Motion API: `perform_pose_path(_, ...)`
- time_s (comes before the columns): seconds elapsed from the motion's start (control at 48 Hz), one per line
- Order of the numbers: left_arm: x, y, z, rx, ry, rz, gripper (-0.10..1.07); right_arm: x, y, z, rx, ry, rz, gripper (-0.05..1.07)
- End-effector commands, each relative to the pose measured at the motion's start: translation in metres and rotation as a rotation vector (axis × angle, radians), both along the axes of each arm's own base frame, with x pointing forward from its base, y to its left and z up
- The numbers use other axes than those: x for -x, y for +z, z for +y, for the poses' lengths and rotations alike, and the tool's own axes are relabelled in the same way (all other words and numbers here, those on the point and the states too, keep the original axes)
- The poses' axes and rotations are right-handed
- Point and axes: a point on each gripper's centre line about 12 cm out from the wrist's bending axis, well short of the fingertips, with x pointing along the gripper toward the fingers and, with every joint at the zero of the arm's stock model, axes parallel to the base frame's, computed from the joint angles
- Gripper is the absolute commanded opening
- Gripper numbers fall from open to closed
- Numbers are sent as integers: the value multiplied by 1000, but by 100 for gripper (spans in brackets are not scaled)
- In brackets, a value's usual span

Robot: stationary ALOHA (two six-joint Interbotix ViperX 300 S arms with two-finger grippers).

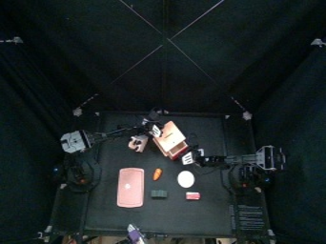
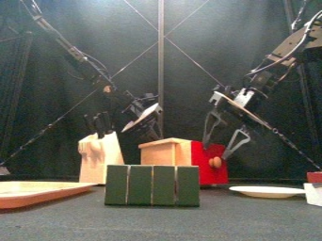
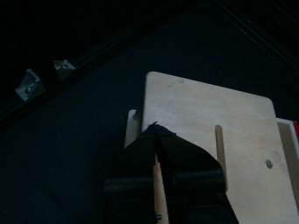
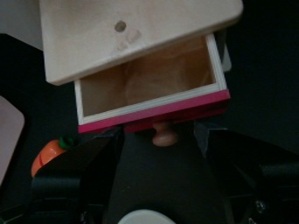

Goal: Close drawer

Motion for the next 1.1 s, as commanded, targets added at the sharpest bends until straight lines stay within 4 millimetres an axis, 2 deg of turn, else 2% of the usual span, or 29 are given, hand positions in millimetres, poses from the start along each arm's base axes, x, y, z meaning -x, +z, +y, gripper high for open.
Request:
perform_pose_path(0.0, -1, 2, 1, -2, 6, 4, 36, -10, 10, -8, 10, 3, -37, 95)
perform_pose_path(0.271, -1, 1, 1, -1, 7, 9, 36, -27, 7, -23, 11, 5, -40, 95)
perform_pose_path(0.438, -1, -3, -1, 5, 9, 26, 36, -32, 12, -31, 34, 4, -50, 95)
perform_pose_path(0.604, -4, -4, -5, 6, -2, 29, 36, -34, 15, -30, 41, 23, -59, 95)
perform_pose_path(0.708, -4, 7, -4, -6, 0, 4, 35, -32, 21, -26, 34, 45, -81, 95)
perform_pose_path(0.875, -6, 45, -9, -45, -14, -82, 34, -23, 36, -20, 61, 77, -117, 95)
perform_pose_path(0.958, -8, 67, -20, -68, -43, -134, 31, -15, 46, -19, 79, 80, -140, 95)
perform_pose_path(1.083, -10, 87, -45, -87, -102, -178, 29, -1, 63, -19, 118, 82, -181, 95)
